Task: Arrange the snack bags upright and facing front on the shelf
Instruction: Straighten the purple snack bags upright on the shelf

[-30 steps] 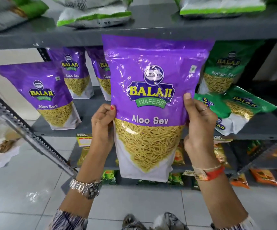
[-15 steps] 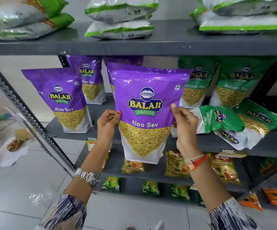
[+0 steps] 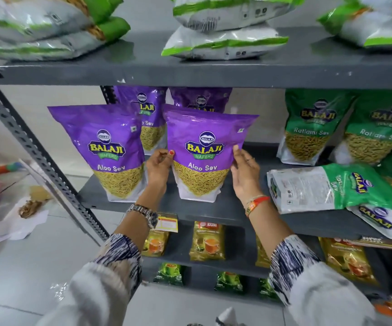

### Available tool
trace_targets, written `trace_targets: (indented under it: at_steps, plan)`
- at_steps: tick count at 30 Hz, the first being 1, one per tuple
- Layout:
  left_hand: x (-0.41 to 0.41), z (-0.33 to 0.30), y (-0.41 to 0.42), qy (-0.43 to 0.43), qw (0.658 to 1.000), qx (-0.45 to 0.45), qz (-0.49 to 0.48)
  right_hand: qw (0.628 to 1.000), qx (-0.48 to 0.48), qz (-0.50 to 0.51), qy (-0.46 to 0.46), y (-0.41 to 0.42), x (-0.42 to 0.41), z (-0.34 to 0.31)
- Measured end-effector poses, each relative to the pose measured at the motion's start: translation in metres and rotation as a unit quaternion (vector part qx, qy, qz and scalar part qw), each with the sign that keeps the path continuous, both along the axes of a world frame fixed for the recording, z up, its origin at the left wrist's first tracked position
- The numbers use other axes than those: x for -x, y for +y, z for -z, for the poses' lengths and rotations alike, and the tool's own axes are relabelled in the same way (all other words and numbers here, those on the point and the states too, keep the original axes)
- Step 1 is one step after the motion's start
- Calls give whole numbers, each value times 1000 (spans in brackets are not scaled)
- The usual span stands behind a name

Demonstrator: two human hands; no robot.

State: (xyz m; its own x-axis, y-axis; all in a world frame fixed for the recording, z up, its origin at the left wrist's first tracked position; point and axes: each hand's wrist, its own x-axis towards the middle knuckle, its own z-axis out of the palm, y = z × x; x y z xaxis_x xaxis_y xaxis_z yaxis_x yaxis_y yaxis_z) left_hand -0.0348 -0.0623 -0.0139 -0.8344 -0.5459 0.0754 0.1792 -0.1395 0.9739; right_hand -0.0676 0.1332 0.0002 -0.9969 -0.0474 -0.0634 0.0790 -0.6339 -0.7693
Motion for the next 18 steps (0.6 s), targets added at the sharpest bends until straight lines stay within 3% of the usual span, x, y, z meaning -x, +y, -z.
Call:
trace_targets:
  at_steps: [8,18]
  plan:
    - [7,14,-12,-7,997,-49,-63,999,-43,14,29,-26,8,0]
    - [-1,22,-3,2,993,-32,-114,996,-81,36,32,-25,-1,7]
